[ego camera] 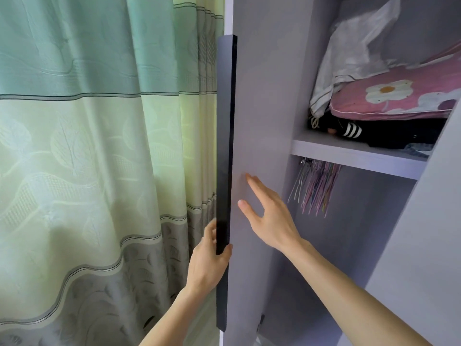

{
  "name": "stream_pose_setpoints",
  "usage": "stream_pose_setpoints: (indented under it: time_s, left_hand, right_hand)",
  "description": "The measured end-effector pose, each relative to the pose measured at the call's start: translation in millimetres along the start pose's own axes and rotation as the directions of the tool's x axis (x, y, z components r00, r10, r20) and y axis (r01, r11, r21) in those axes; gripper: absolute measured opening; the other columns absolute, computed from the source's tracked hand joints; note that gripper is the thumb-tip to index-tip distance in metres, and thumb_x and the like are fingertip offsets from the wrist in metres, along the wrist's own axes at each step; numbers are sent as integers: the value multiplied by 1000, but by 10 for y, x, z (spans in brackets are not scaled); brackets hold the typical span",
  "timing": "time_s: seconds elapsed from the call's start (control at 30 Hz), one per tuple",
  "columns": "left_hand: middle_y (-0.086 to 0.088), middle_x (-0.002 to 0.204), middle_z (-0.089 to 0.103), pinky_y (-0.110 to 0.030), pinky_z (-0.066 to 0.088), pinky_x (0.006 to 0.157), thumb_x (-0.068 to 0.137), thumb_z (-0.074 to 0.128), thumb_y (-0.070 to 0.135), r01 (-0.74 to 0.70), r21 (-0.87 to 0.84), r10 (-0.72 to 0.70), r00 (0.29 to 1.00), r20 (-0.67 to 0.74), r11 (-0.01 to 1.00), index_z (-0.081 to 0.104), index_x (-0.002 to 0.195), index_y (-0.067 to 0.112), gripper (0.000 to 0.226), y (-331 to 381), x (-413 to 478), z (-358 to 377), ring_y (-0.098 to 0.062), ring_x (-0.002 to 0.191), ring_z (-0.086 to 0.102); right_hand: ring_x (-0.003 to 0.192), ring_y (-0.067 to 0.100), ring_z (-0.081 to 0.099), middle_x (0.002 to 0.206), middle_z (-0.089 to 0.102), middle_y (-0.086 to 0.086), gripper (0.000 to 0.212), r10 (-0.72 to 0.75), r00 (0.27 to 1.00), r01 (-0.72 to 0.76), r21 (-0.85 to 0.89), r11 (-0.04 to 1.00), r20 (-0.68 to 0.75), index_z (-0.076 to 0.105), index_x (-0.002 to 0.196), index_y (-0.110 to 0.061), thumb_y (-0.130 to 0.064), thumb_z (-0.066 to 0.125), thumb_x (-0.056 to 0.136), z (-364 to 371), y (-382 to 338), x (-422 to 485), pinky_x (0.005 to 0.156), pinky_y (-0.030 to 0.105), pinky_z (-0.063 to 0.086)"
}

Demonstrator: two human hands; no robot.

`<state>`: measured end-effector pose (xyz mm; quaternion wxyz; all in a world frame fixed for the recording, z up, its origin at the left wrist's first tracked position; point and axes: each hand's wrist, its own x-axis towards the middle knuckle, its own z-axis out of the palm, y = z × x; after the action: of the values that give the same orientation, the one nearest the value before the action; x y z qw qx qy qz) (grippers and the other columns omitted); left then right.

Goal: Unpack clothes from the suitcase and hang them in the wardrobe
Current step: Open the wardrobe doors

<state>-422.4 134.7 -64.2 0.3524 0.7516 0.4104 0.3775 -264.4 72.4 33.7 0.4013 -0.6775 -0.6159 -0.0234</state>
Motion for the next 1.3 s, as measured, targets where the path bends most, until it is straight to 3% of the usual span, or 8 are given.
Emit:
stream_pose_setpoints:
  time_s: [0.1,0.17,0.23,0.37,0.53,0.8,0.97,1.3]
  left_hand:
    - [0,157,27,-36,34,109,85,70,17,-164,176,212,929,-305,971,20,153,30,86,174,-151,135,-15,138,31]
    - [-9,152,34,-39,32,108,81,68,15,-324,275,412,827,-382,905,30,147,23,77,336,-219,277,-20,136,32]
    - [-4,145,43,-35,33,105,80,64,18,-421,248,482,823,-300,873,34,144,25,71,536,-244,516,-18,131,39]
    - [13,138,48,-28,40,100,90,55,21,-335,59,332,942,56,940,38,143,38,58,963,-189,1052,-9,125,41]
    - [11,135,51,-34,49,95,95,54,29,-251,12,235,920,312,968,48,136,47,45,1526,94,1913,-16,118,54]
    - [-2,147,43,-28,47,78,98,55,34,-272,18,238,868,436,962,38,148,33,53,2478,573,3052,-5,77,51]
    - [-5,154,36,-31,39,98,95,62,35,-254,-78,260,839,478,964,26,154,21,70,2826,866,3480,-25,136,43]
    - [8,117,59,-24,44,81,95,59,47,-193,-231,299,704,645,954,48,126,21,42,2821,1155,3996,-13,105,58]
  right_hand:
    - [147,2,19,160,20,-23,65,22,1000,-23,-19,1000,-17,16,153,-47,-57,46,96,-194,257,-242,114,28,27]
    - [146,-1,20,159,22,-24,63,63,997,-64,-12,998,-37,21,152,-47,-52,50,96,-339,496,-424,115,25,26]
    - [145,-1,21,158,24,-24,61,112,992,-113,-21,993,-54,25,151,-47,-47,52,97,-545,790,-612,116,26,27]
    - [145,6,24,158,25,-21,57,213,971,-228,-138,964,-112,34,149,-42,-45,54,96,-1055,1361,-903,116,30,29]
    - [144,14,26,157,30,-11,49,265,930,-335,-295,895,-253,47,144,-33,-43,54,96,-1937,1982,-1105,113,35,33]
    - [151,18,5,164,15,-5,54,264,852,-488,-504,713,-452,42,147,-30,-50,46,97,-3083,2697,-1154,118,39,23]
    - [152,25,-3,166,1,4,65,124,841,-477,-614,629,-526,30,154,-26,-50,44,95,-3464,2894,-931,121,48,16]
    - [149,22,-23,162,-24,0,76,194,809,-570,-662,486,-555,-8,157,-31,-58,33,99,-3630,3256,-682,115,66,4]
